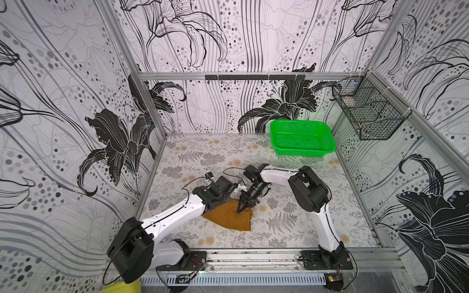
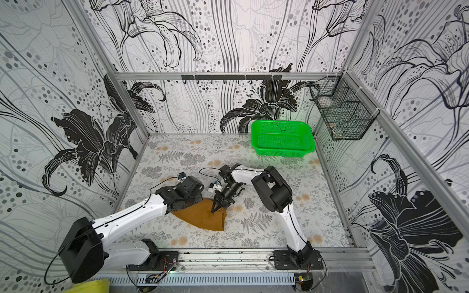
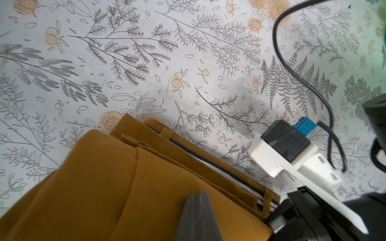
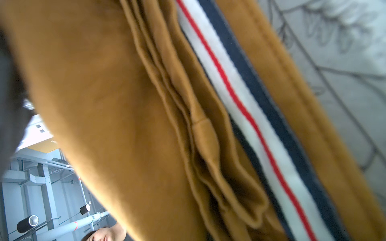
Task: Roll up the long pants
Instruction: Roll the long pant at the center of the board.
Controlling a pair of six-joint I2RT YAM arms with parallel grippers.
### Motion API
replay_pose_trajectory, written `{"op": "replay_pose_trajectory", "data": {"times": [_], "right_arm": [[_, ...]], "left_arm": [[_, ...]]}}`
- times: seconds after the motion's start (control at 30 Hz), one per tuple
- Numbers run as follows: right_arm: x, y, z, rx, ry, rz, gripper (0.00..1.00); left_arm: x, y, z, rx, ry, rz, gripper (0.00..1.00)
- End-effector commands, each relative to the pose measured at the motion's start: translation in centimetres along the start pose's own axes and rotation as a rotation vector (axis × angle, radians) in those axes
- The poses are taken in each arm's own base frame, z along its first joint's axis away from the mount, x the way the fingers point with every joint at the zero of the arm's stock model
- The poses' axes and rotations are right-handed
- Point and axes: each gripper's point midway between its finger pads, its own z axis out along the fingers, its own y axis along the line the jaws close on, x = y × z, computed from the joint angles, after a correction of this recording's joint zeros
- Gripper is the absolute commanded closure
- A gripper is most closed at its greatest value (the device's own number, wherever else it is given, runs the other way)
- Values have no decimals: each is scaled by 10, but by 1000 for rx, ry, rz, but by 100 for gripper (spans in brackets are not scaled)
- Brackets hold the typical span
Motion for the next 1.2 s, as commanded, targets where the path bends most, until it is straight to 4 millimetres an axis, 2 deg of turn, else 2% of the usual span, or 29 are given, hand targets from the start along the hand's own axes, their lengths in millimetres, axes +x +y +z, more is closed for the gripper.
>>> {"op": "replay_pose_trajectory", "data": {"times": [0.0,0.17,0.27,0.5,0.67,0.77,0.87,0.93,1.07,1.17], "right_arm": [[-12,-126,18,427,-35,41,100],[-8,-130,18,441,-34,49,100],[-8,-130,18,444,-39,48,100],[-23,-137,4,551,-61,30,99],[-58,-138,-27,677,-142,24,97],[-74,-124,-32,583,-207,30,86],[-77,-114,-50,623,-294,25,76],[-79,-98,-66,615,-374,14,60],[-76,-64,-111,655,-574,12,46],[-65,-38,-149,687,-752,18,36]], "left_arm": [[16,9,32,-55,25,4,100],[53,31,80,-178,129,54,100],[73,46,96,-218,182,49,100],[87,77,97,-336,218,58,100],[89,79,94,-360,234,37,100],[90,76,95,-346,241,20,100],[91,74,95,-346,249,15,100],[92,75,95,-346,250,11,100],[91,73,95,-339,254,18,100],[91,70,95,-334,255,23,100]]}}
